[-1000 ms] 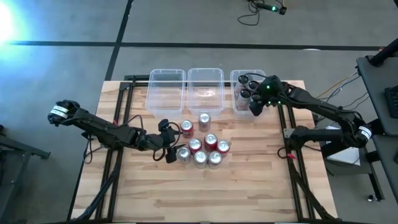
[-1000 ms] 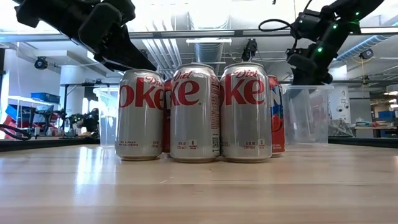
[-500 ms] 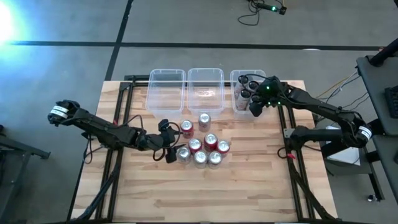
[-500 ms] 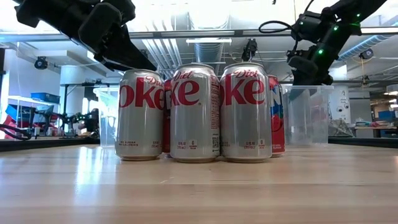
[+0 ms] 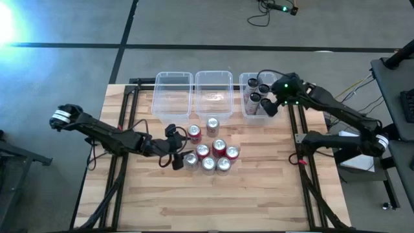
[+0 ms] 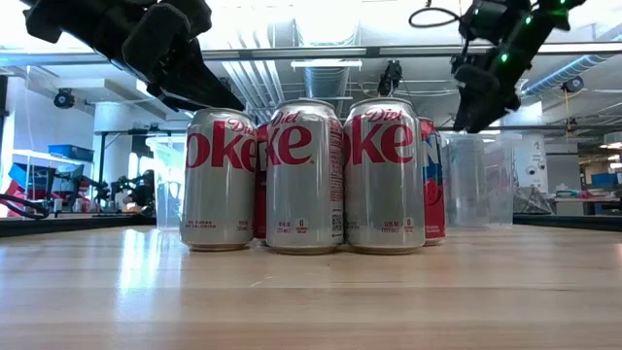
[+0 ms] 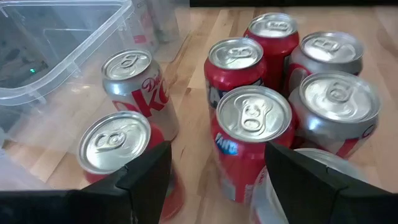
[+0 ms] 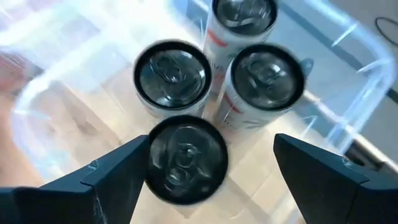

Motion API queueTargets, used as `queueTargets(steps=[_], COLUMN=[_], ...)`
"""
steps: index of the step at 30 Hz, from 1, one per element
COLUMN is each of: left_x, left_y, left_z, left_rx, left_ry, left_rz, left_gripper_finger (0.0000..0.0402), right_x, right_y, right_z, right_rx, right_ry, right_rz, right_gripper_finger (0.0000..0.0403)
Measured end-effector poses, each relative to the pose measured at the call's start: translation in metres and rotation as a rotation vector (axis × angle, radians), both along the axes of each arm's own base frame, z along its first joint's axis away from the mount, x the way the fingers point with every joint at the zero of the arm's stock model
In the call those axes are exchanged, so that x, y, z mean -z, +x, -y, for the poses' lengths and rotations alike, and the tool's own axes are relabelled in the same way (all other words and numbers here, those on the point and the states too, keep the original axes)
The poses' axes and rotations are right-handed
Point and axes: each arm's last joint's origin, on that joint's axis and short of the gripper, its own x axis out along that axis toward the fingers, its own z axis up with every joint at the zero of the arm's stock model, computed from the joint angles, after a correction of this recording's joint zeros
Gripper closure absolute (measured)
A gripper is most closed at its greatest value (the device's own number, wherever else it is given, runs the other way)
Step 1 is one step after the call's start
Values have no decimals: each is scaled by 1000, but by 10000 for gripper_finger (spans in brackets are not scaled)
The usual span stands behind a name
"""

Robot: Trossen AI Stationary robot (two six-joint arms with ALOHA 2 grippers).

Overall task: Sort soda cans
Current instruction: Put the bottom right red soda can into the center transparent bin

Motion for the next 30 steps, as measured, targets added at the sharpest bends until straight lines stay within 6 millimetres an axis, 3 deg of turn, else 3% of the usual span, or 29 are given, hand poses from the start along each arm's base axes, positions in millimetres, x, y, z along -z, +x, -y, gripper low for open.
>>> queueTargets(steps=[8, 14, 20, 24, 30], left_x=[-12, -18, -13, -10, -8], left_y=[-3, -7, -5, -3, -3], left_z=[-1, -2, -1, -1, -1], left_rx=[5, -10, -18, -17, -7], left_ry=[-22, -59, -68, -63, -40], left_rz=[65, 97, 79, 65, 47], left_gripper_finger=[159, 159, 159, 159, 159], right_x=[-45, -53, -40, -19, 13], right_y=[9, 37, 76, 97, 123], right_z=[-23, -58, -112, -148, -168], right_rx=[-105, -313, -546, -670, -681], right_ry=[-88, -139, -165, -140, -44], right_rz=[131, 273, 326, 246, 135], right_gripper_finger=[81, 99, 114, 116, 84])
